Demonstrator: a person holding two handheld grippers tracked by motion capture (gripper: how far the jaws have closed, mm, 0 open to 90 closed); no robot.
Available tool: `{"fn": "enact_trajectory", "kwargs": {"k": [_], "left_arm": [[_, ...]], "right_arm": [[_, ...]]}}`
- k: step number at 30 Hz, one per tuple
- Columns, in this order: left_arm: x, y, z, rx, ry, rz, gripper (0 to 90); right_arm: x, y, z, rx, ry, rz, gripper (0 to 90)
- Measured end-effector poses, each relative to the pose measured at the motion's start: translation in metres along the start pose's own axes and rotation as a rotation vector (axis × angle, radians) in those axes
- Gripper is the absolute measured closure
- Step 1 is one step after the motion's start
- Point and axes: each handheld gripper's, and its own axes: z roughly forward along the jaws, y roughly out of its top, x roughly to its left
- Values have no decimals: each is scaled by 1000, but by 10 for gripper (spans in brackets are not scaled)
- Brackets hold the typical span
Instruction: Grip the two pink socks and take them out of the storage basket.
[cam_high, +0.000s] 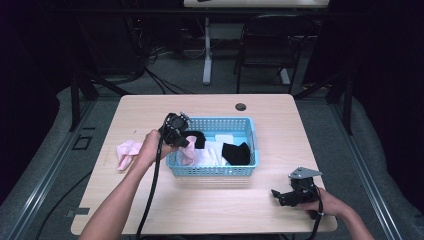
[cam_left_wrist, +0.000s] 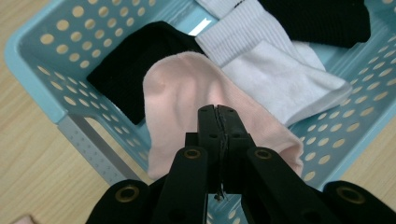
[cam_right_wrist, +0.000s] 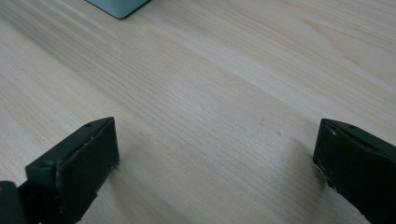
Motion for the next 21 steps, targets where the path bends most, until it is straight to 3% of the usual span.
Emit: {"fn": "enact_trajectory", "kwargs": {"k": [21], "left_arm": [[-6,17,-34,-61,3,47,893]], "right_arm": [[0,0,0,0,1,3,0]]}}
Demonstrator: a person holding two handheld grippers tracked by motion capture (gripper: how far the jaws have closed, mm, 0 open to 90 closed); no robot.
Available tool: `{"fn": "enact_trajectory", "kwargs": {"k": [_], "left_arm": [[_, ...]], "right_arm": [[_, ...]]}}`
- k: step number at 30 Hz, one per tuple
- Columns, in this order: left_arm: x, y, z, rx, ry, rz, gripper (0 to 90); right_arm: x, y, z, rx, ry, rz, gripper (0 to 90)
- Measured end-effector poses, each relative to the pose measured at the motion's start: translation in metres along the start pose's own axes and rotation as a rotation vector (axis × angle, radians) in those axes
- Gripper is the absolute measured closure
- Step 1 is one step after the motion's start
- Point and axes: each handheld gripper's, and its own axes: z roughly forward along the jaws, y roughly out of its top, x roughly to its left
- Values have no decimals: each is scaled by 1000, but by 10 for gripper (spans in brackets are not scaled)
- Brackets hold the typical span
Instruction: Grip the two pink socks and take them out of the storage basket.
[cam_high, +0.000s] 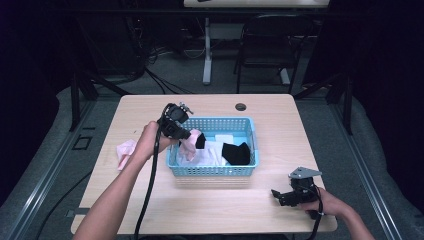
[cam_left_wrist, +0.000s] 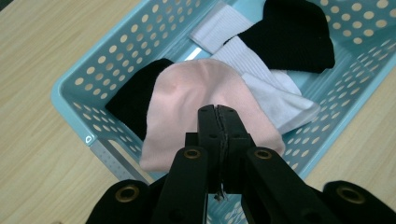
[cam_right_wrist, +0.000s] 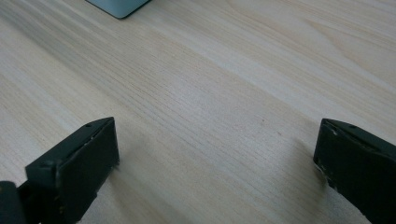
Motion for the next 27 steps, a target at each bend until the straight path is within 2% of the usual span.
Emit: {"fn": "enact_trajectory", "kwargs": {"k": [9,16,21,27], "left_arm": [[1,5,-13,-17,10,7,893],[3,4,-34,-38,28,6,893],[8,-1,-50,-62,50,-7,893],[18,-11,-67,-67,76,-25,893]], "right_arm": [[0,0,0,-1,0,-1,0],[0,0,0,-1,0,-3,0],[0,0,1,-2,2,-3,0],[0,0,0,3,1,-8,0]]}}
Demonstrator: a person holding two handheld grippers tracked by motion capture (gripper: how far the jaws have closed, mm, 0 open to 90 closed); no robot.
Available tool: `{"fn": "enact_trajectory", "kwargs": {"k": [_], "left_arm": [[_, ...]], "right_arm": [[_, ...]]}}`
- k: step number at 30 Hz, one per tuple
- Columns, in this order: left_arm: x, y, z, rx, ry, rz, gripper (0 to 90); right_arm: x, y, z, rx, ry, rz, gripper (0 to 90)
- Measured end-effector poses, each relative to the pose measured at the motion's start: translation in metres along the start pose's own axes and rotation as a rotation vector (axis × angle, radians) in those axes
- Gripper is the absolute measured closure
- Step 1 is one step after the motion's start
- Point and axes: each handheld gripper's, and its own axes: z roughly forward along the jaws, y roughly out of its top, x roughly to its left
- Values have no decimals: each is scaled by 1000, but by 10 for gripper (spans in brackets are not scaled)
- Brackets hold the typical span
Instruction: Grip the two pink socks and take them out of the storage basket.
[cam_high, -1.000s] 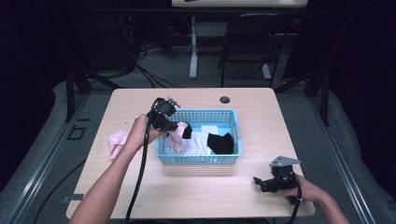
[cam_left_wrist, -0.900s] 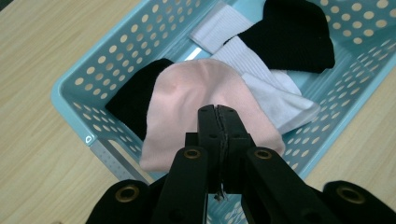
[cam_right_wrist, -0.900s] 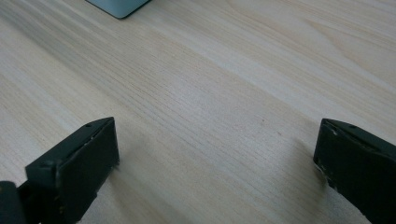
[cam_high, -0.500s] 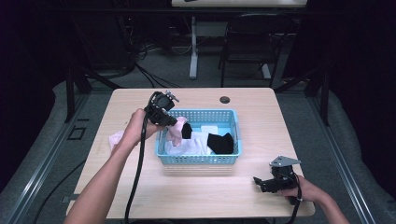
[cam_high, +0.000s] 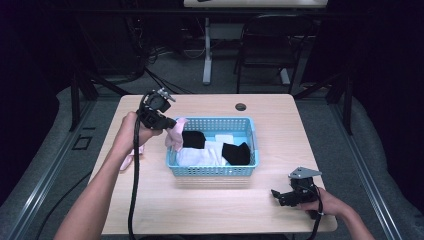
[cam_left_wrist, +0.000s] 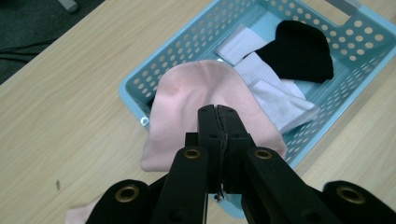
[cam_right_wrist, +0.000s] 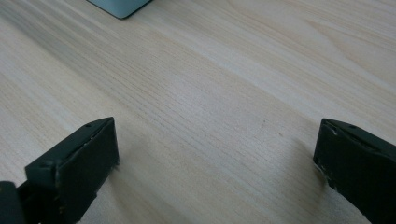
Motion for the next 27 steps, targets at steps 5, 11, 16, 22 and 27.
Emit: {"fn": "enact_trajectory", "kwargs": {"k": [5,11,16,22,27], "left_arm": [[11,-11,-12,-9,21,-30,893],[23,-26,-25,-15,43,-61,893],[34,-40,-32,-22,61,-96,893],[49,-62,-40,-29,80,-146,893],[60,-81,-43,-19,93,-188,893]], "right_arm": [[0,0,0,1,0,0,0],[0,0,0,3,-2,-2,0],[0,0,0,3,-2,-2,0],[0,0,0,3,-1,-1,0],[0,0,0,3,-2,-2,0]]}}
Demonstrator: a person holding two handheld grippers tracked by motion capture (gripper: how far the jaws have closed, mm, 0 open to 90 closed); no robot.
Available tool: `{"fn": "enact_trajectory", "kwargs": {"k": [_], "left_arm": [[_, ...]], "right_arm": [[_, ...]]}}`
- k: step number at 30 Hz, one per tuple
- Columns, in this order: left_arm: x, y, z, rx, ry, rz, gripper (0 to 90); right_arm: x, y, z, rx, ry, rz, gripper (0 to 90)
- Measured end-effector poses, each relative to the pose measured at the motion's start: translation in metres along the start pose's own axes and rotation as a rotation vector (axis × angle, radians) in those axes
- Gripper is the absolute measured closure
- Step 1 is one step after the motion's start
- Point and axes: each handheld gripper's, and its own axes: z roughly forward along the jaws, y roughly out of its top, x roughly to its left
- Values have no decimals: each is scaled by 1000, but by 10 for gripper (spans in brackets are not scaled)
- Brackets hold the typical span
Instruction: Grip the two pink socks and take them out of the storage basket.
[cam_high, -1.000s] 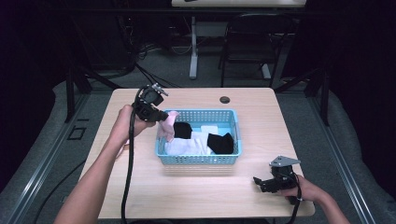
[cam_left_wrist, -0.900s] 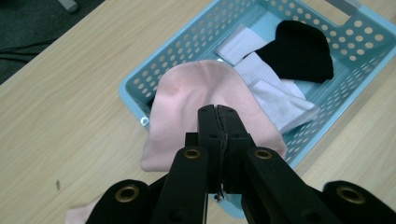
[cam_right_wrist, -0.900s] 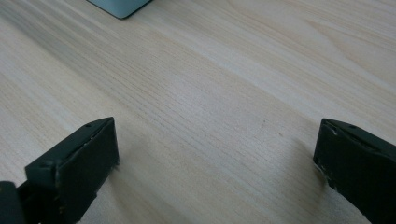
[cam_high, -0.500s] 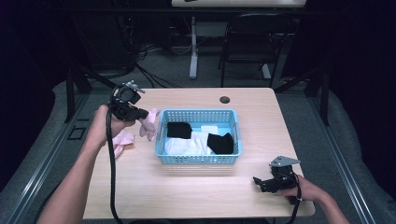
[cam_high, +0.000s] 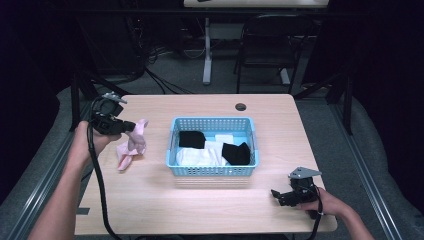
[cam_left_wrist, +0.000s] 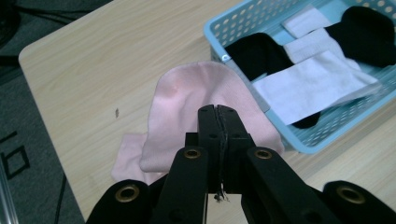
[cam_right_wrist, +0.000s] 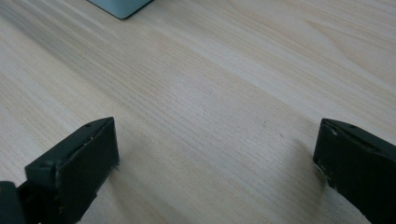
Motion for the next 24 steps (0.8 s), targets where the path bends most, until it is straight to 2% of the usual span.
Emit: {"fn": "enact_trajectory", "kwargs": {"k": [4,11,14,19,24], "left_arm": [[8,-9,-2,8,25,-17,893],[22,-23,2,41,41,-61,893],[28,-30,7,58,43,-82,892],[37,-42,21,116,56,-105,892],[45,-56,38,164,36,-142,892]], "right_arm": [[0,0,0,0,0,0,0],[0,0,0,-1,0,0,0],[0,0,0,0,0,0,0],[0,0,0,0,0,0,0],[0,0,0,0,0,0,0]]}}
